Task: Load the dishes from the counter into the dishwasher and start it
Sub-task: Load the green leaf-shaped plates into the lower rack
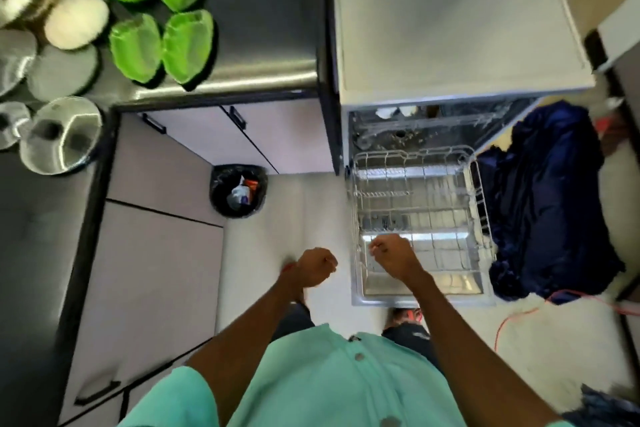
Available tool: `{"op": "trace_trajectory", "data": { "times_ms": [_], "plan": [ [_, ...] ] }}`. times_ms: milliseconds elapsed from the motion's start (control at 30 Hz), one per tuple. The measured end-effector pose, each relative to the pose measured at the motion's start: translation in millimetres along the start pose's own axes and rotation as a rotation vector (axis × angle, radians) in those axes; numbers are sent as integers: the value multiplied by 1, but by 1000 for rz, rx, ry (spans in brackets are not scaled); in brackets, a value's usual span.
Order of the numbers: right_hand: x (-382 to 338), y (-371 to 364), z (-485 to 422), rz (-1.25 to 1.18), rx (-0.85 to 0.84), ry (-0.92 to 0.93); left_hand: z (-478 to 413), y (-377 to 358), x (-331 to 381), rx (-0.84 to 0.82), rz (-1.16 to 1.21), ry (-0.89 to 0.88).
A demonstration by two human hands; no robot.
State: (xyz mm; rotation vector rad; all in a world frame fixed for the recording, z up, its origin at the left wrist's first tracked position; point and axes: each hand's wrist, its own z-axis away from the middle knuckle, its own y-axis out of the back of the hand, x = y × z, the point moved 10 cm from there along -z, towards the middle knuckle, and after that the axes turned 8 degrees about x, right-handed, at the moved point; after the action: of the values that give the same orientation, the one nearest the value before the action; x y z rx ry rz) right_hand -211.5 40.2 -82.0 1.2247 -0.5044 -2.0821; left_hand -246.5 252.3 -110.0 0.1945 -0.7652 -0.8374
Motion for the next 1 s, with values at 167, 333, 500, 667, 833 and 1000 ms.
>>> {"op": "trace_trajectory", "data": {
  "times_ms": [167,333,500,667,833,1000],
  "plan": [
    [-102,-20,-17,-217,132,-2,22,117,-35,77,161,-73],
    [-208,-46,-44,-357,62,-13,33,246,-56,213,246,-119],
    [-300,-34,-84,-447,89,83,32,346,-60,386,399,-164],
    [-370,-25,-118,-456,91,174,30,419,-42,511,460,-227],
    [-417,-21,-163,-500,94,175,11,484,-40,679,490,-205],
    [-456,-19,-233,-531,93,122,-29,559,-50,878,543,-88]
  ]
}}
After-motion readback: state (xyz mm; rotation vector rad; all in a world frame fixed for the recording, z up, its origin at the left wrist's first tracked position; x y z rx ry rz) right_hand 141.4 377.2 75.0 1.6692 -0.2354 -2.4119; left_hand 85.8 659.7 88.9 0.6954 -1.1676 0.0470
